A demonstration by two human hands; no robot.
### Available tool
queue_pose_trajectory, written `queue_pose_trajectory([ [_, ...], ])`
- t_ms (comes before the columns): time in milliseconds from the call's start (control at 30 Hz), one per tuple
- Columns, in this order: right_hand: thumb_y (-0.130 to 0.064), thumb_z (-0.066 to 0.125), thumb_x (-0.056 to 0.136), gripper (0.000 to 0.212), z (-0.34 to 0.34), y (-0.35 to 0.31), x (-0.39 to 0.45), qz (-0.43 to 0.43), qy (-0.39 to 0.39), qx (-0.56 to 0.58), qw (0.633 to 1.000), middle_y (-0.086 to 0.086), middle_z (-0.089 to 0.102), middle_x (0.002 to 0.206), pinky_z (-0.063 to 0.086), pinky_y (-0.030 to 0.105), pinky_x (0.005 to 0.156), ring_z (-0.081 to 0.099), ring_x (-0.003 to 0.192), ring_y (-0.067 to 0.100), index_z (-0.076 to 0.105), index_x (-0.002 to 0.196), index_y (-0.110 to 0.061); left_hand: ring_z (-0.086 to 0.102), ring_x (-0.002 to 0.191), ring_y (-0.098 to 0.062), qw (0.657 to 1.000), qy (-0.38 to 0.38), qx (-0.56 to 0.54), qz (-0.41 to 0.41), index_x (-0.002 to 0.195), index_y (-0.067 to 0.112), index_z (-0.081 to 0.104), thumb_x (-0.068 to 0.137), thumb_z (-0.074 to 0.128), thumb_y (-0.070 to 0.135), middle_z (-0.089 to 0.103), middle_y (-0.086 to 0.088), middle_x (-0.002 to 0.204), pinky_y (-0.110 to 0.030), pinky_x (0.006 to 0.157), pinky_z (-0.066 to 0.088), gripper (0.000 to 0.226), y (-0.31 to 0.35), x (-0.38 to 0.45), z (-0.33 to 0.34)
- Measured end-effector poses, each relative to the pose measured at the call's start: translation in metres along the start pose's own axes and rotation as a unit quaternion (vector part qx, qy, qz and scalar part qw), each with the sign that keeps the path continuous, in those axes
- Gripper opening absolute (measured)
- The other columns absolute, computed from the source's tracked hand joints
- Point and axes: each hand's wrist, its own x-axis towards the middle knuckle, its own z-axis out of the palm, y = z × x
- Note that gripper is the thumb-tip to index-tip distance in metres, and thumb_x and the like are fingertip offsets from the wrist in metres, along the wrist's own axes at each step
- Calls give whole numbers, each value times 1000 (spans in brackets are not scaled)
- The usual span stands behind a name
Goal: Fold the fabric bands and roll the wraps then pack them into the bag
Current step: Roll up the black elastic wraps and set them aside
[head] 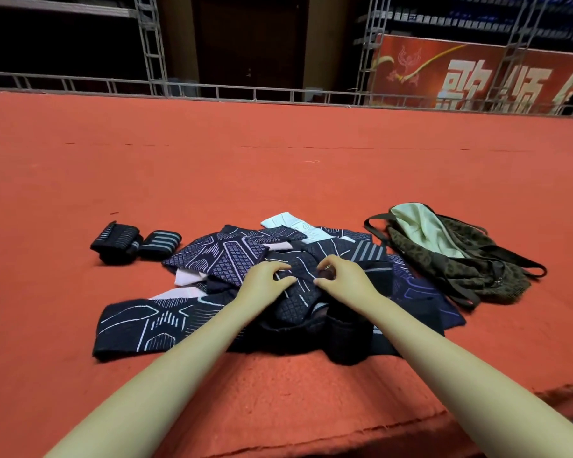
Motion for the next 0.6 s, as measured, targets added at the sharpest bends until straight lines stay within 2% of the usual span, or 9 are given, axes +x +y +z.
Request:
queue_pose_trajectory([
  [100,-25,67,83,34,7,-2,2,28,-4,13,1000,-1,67,112,41,23,88,60,105,15,64,116,-16,61,91,-16,1000,-9,18,0,109,18,71,82,69,31,70,-1,107,-20,77,36,30,1,-5,1],
  [233,-18,63,85,28,10,-1,4,31,-7,22,999,2,68,117,39,23,94,59,112,17,68,113,-12,60,94,-17,999,-10,24,30,102,20,73,84,66,25,70,0,100,-21,79,36,20,-1,-12,0],
  [367,-14,60,88,27,-6,2,12,11,33,23,999,3,67,118,36,22,96,57,115,18,69,113,-11,60,94,-18,996,70,2,58,105,17,72,87,63,20,69,-3,97,-17,76,32,20,-2,-17,-10],
  [467,-12,60,88,24,-24,8,21,0,51,69,996,4,68,116,37,21,94,58,113,18,70,111,-10,61,87,-17,988,134,-31,73,103,15,73,86,65,17,69,-3,93,-17,73,34,19,-4,-21,-25],
  [600,-8,58,88,22,-28,8,38,0,37,92,995,4,69,112,39,22,92,59,108,16,72,106,-9,60,82,-17,983,144,-36,103,101,13,73,86,65,13,68,-4,88,-19,73,37,17,-2,-30,-35],
])
